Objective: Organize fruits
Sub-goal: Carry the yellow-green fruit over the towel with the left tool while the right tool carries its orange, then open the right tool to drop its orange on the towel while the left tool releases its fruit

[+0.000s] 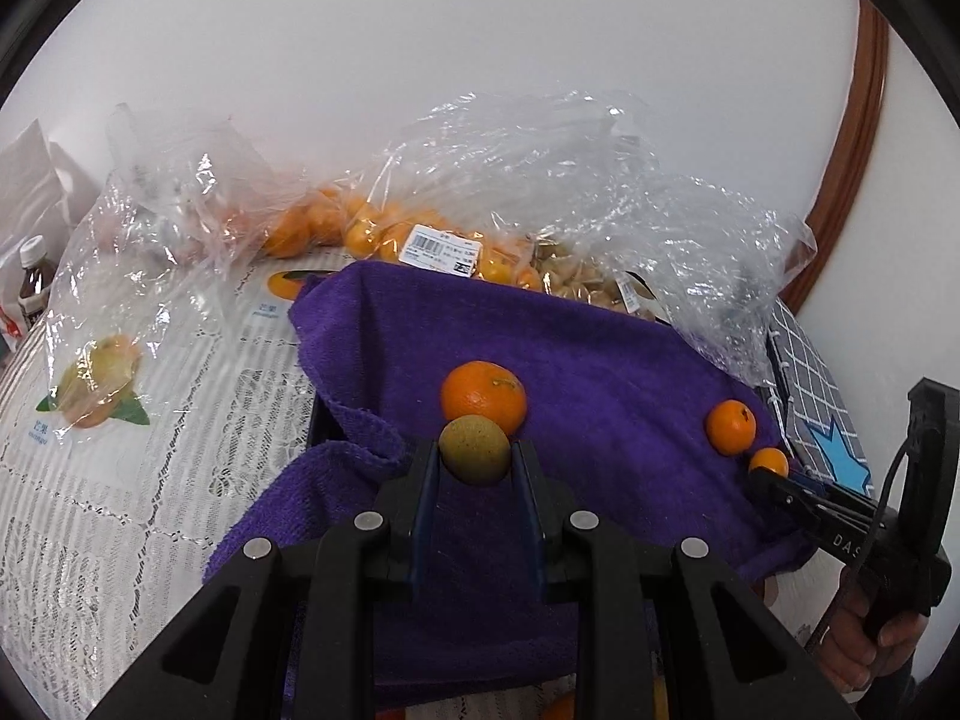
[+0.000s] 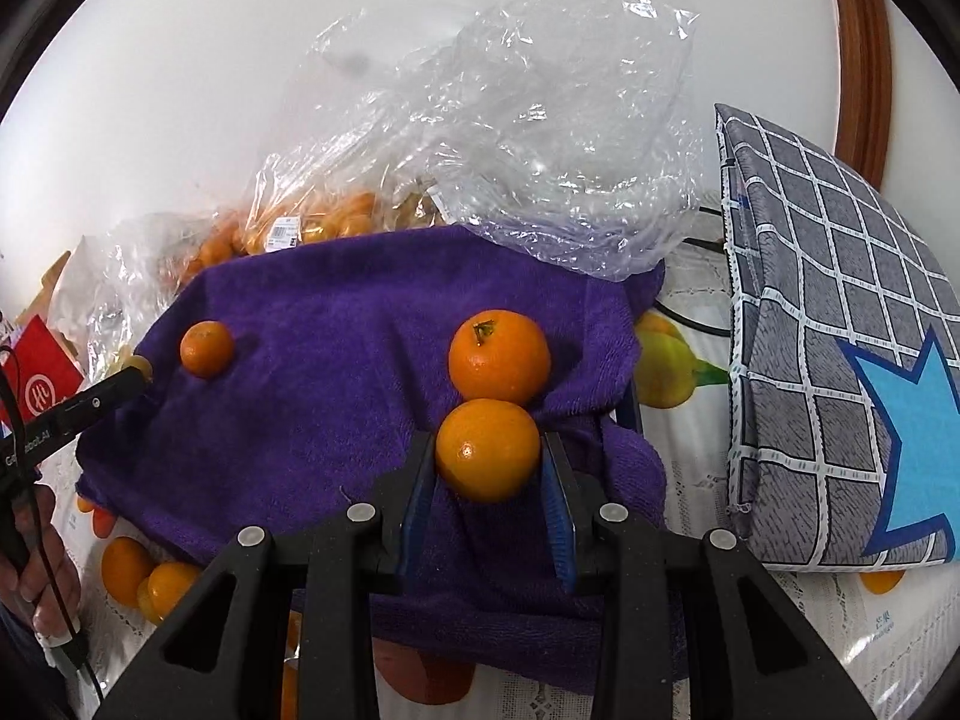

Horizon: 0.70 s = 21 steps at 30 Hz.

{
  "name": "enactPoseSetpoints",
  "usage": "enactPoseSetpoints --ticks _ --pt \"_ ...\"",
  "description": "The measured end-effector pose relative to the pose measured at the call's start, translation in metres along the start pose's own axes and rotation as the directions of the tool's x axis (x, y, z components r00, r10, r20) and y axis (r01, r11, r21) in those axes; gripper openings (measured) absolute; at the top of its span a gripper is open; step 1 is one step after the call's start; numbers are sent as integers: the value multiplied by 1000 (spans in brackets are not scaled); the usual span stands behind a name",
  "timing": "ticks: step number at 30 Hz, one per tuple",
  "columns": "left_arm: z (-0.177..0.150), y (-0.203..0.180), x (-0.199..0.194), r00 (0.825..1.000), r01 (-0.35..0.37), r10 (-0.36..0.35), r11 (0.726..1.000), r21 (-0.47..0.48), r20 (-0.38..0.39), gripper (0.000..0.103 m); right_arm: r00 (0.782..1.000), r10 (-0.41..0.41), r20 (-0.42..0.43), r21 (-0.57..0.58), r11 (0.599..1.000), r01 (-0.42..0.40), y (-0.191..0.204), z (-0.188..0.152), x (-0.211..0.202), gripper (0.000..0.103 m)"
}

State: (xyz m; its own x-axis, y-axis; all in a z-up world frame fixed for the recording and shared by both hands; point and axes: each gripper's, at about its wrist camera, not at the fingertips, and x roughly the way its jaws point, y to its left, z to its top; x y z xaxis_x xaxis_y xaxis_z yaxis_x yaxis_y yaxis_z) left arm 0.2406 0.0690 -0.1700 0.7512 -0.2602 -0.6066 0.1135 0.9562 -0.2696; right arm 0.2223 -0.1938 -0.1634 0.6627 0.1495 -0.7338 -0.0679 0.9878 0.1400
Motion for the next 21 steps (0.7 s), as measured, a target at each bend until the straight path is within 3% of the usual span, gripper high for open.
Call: enactPoseSetpoints --ticks 21 --pt "-1 -4 10 999 -18 19 999 28 -43 24 1000 -9 -29 -37 999 8 7 -2 3 34"
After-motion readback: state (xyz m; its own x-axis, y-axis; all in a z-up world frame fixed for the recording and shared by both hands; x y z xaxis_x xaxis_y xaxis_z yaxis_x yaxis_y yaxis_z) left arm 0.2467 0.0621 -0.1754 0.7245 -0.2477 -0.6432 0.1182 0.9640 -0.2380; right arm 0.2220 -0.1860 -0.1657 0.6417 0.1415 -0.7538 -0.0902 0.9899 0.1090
